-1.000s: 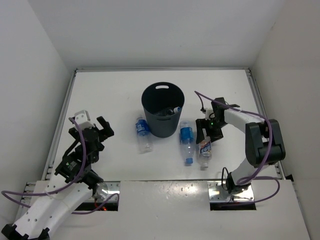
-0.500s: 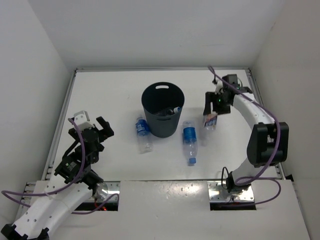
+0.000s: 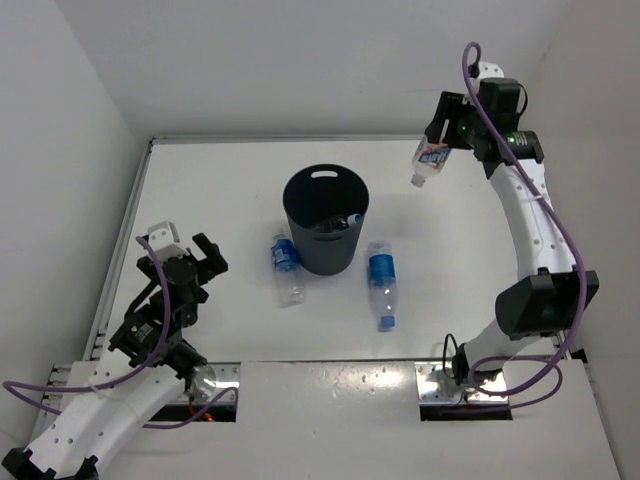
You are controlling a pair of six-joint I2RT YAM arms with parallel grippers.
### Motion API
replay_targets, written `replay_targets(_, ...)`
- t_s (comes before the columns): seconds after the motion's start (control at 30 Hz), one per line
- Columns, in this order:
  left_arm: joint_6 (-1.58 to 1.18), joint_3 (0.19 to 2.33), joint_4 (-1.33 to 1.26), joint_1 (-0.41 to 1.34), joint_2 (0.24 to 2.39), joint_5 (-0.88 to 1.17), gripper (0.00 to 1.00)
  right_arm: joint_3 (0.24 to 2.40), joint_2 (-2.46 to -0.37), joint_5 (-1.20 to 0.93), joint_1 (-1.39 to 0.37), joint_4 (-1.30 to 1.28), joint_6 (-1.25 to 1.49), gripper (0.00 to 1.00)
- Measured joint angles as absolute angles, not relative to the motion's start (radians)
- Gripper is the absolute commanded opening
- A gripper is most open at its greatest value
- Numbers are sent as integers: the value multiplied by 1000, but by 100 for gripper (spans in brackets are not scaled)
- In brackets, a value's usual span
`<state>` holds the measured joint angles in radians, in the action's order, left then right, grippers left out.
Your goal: Put the plastic bottles in the bin
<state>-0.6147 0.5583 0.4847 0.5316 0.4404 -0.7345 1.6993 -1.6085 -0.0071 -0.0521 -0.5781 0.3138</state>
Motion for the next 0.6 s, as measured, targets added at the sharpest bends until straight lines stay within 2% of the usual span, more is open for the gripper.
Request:
replay_targets(0.37, -615, 558, 485, 532, 440, -739, 100, 1849, -1609, -38, -83, -546, 346, 5)
replay_targets(0.5, -615, 558, 485, 532, 440, -742, 100, 1858, -1588, -124, -173, -503, 344, 5)
replay_targets(0.6, -615, 558, 485, 532, 440, -742, 100, 1783, -1529, -164, -321, -459, 285, 7)
